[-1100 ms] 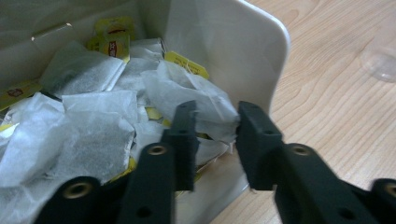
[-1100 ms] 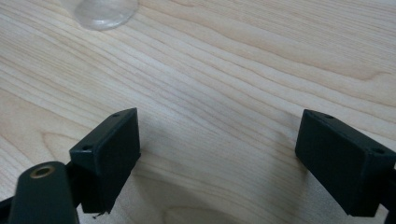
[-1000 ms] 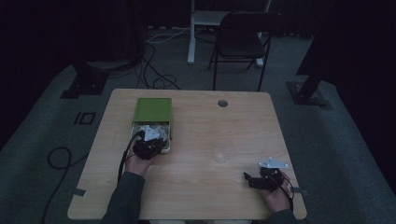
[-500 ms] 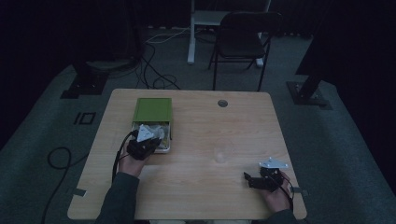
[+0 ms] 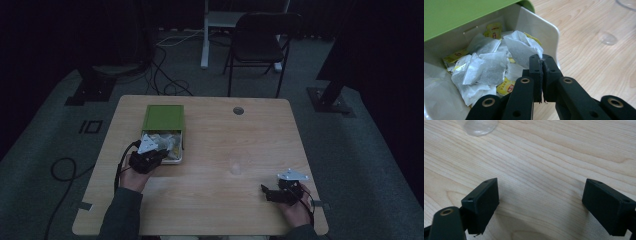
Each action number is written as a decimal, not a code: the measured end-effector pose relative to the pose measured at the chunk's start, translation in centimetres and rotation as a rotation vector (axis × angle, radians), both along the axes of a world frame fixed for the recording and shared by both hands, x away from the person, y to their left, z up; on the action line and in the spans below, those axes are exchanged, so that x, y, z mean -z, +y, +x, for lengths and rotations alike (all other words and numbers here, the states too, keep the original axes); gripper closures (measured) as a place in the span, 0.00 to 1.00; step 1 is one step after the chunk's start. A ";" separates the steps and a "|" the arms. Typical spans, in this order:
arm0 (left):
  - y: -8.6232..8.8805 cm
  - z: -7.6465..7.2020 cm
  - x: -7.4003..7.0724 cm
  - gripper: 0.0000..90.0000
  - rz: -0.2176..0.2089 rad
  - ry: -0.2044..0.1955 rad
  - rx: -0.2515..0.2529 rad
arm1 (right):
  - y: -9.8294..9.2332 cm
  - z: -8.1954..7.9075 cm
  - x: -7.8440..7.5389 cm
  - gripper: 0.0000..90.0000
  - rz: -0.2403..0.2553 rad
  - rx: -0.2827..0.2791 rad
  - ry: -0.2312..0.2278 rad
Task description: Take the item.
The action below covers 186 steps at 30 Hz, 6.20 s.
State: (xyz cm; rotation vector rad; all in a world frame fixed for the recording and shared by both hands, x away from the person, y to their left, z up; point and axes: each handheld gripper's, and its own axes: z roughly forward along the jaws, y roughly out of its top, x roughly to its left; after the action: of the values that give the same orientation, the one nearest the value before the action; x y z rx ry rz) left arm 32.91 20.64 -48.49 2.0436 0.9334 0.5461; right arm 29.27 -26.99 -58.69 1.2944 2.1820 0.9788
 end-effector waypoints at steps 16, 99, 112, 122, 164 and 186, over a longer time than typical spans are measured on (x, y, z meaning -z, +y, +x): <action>-0.7 -1.2 -0.7 0.98 0.013 0.013 0.066 | 0.0 0.0 0.0 0.15 0.000 0.000 0.000; -11.8 0.1 -4.9 0.98 -0.022 -0.039 0.355 | 0.0 -0.1 0.0 0.15 0.001 0.000 -0.001; -12.6 0.5 -5.0 0.98 -0.019 -0.038 0.371 | 0.0 -0.1 0.0 0.15 0.002 0.000 -0.001; -13.7 0.7 -5.3 0.98 -0.019 -0.046 0.391 | 0.0 -0.1 0.0 0.15 0.002 0.000 -0.001; -18.8 1.9 -3.5 0.98 -0.004 -0.009 0.465 | -0.1 -0.3 0.0 0.15 0.003 -0.001 0.001; -16.0 2.5 -3.0 0.62 0.002 -0.017 0.350 | -0.1 -0.3 0.0 0.15 0.002 -0.001 0.001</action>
State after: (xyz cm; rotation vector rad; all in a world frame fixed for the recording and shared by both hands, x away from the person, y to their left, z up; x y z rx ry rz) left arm 35.37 4.67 -45.53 2.1380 0.5454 0.3728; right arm 28.96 -27.08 -58.71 1.2945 2.1832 0.9816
